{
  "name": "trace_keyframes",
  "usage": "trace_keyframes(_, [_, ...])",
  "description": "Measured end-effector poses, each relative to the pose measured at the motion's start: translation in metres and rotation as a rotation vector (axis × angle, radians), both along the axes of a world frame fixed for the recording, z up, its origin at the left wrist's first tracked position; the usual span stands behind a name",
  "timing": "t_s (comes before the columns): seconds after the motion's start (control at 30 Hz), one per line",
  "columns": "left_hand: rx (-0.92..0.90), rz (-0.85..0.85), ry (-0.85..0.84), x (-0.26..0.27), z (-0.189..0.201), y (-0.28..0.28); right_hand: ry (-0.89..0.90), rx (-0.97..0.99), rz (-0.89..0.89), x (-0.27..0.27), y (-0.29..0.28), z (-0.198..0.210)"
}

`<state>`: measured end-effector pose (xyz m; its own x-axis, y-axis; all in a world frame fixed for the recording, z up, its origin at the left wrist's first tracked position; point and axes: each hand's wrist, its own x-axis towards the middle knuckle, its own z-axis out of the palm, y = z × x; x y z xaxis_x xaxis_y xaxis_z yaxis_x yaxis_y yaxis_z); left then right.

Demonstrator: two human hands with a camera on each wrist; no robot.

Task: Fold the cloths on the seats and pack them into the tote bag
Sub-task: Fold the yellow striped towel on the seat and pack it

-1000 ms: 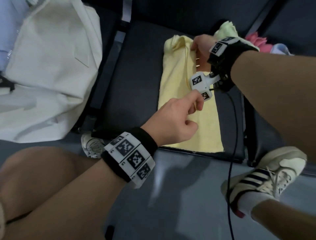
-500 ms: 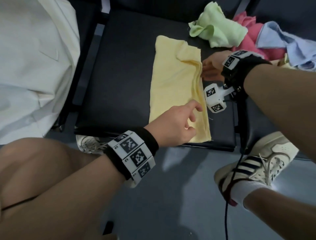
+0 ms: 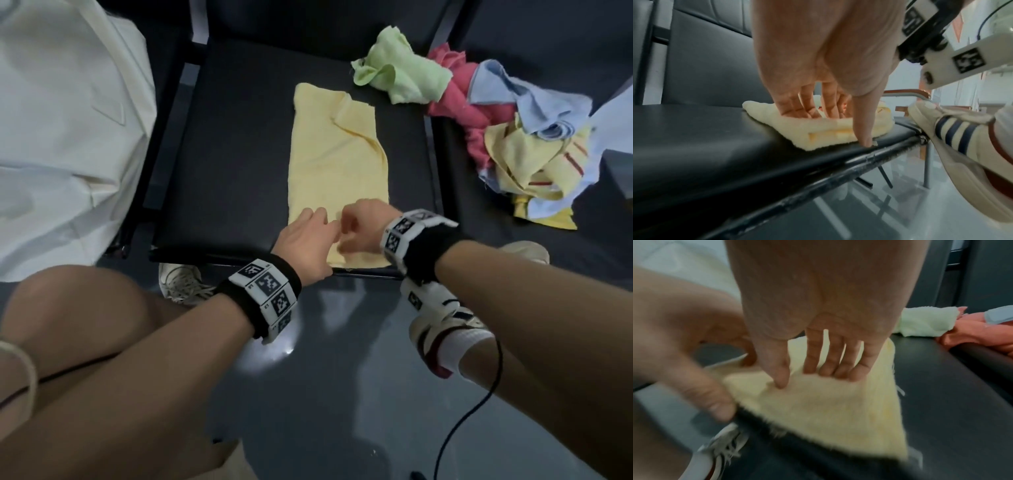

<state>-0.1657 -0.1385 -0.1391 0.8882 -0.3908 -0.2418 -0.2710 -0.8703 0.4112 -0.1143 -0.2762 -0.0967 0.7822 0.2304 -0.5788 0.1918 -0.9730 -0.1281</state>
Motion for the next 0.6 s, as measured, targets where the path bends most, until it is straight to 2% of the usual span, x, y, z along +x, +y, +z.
trace_keyframes(0.2, [-0.016,0.092,-0.032,-0.003,0.003,0.014,-0.194,0.008,0.049,-0.043,0.005,-0.021])
trace_keyframes(0.3, [-0.02,0.123,-0.059,-0.002,0.009,0.024,-0.256,-0.013,0.112,-0.054,0.014,-0.025])
trace_keyframes(0.4, [-0.018,0.124,-0.048,-0.005,0.011,0.029,-0.353,0.027,0.086,-0.056,0.021,-0.026])
trace_keyframes(0.6, [0.063,0.077,-0.051,-0.013,0.005,0.035,-0.295,0.094,-0.038,-0.057,0.02,-0.021])
